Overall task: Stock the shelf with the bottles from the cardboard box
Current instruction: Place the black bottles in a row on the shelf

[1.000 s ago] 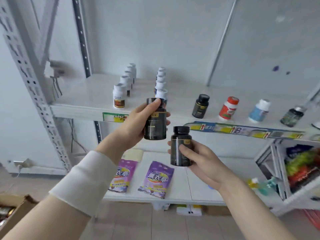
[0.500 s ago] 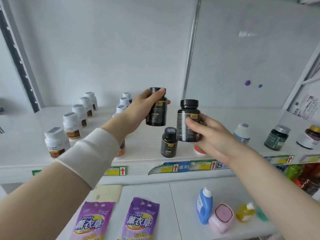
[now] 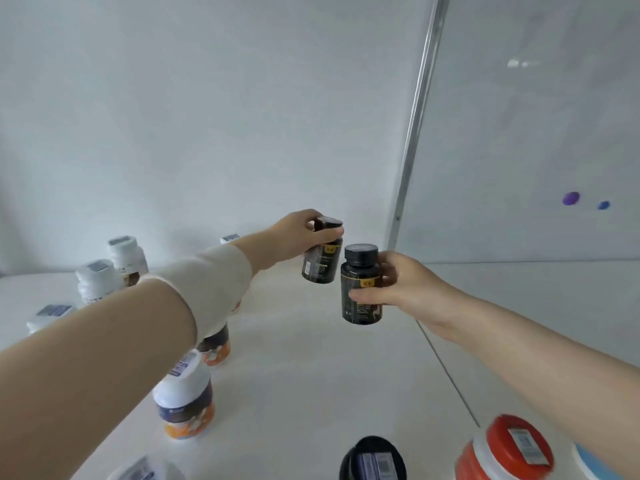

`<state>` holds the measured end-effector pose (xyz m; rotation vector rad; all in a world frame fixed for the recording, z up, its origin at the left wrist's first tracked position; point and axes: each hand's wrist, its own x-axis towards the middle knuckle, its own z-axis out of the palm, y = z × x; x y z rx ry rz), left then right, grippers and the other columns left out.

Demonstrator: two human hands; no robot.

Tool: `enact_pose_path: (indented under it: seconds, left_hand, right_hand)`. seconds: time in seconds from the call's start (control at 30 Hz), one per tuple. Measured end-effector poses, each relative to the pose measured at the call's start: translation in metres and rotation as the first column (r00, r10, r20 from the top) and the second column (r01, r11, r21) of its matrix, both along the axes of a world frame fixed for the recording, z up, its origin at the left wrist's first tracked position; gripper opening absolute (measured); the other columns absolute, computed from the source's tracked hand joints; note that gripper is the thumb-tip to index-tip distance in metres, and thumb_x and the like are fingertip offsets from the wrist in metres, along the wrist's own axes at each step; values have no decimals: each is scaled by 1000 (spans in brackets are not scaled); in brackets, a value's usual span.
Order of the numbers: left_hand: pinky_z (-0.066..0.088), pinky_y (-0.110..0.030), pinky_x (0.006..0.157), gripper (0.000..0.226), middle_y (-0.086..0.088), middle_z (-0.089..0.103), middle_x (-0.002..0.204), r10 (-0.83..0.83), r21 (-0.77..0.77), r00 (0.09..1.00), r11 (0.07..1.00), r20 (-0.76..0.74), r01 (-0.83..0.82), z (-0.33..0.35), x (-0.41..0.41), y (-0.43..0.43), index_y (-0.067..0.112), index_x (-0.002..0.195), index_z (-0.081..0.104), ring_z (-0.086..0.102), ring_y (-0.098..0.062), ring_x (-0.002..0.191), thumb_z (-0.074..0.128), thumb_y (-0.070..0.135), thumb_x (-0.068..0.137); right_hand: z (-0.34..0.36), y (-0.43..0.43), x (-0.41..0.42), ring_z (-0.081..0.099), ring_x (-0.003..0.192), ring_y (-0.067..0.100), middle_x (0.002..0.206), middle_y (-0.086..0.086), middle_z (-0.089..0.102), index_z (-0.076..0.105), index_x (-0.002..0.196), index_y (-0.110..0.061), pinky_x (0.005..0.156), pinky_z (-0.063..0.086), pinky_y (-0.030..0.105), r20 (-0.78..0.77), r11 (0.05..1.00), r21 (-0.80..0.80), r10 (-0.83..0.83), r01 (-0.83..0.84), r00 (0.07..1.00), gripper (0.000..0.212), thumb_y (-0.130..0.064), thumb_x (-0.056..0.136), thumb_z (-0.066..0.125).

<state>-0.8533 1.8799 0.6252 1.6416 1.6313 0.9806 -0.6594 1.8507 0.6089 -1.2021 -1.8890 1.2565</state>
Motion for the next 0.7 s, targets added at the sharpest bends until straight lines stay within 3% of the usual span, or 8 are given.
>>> enact_pose_path:
  seconds: [0.07, 0.13, 0.2, 0.33, 0.53, 0.7]
  left_hand:
    - [50, -30, 80, 29, -5, 58, 99, 4, -24, 999, 1000, -52, -6, -9, -3, 19, 13, 107, 56, 56, -19, 88, 64, 32, 86]
    - [50, -34, 86, 35, -4, 59, 96, 3, -50, 992, 999, -123, -10, -17, -5, 34, 10, 106, 59, 56, -19, 88, 67, 34, 83]
    - [45, -31, 80, 36, -3, 59, 94, 12, -57, 975, 998, -224, -26, -23, -7, 45, 9, 104, 62, 54, -20, 87, 68, 37, 81]
    - [35, -24, 62, 33, -4, 55, 89, 27, -56, 945, 997, -325, -48, -26, -9, 58, 7, 98, 63, 48, -20, 82, 67, 34, 81]
    - [36, -23, 63, 32, -4, 55, 90, 18, -84, 938, 995, -347, -50, -34, -12, 69, 7, 101, 64, 48, -19, 83, 68, 32, 82]
    - [39, -25, 67, 26, -4, 56, 94, 20, -79, 943, 996, -334, -49, -39, -15, 75, 12, 100, 61, 49, -19, 86, 67, 32, 83]
  right_hand:
    - [-12, 19, -11, 58, 106, 17, 113, 0, 61, 51, 118, -14, 88, 45, 29, 42, 1000, -1, -13, 13, 999, 53, -10, 72, 77]
    - [-21, 34, -22, 56, 100, 17, 105, -3, 58, 49, 113, -16, 81, 45, 26, 67, 1000, 1, -20, 20, 998, 51, -8, 71, 78]
    - [-29, 44, -30, 54, 95, 15, 99, -7, 54, 49, 113, -17, 75, 43, 24, 111, 1000, 16, -14, 12, 994, 53, -10, 70, 79]
    - [-43, 61, -41, 53, 99, 17, 106, -5, 55, 52, 114, -15, 83, 41, 26, 179, 997, 78, -44, 30, 983, 57, -13, 66, 82]
    - [-53, 73, -52, 50, 93, 15, 104, -4, 54, 51, 114, -13, 78, 37, 24, 176, 998, 66, -15, 4, 984, 56, -9, 67, 81]
    - [-57, 77, -57, 52, 98, 17, 105, -4, 53, 48, 117, -11, 83, 42, 27, 205, 996, 94, -20, 0, 978, 61, -11, 66, 82]
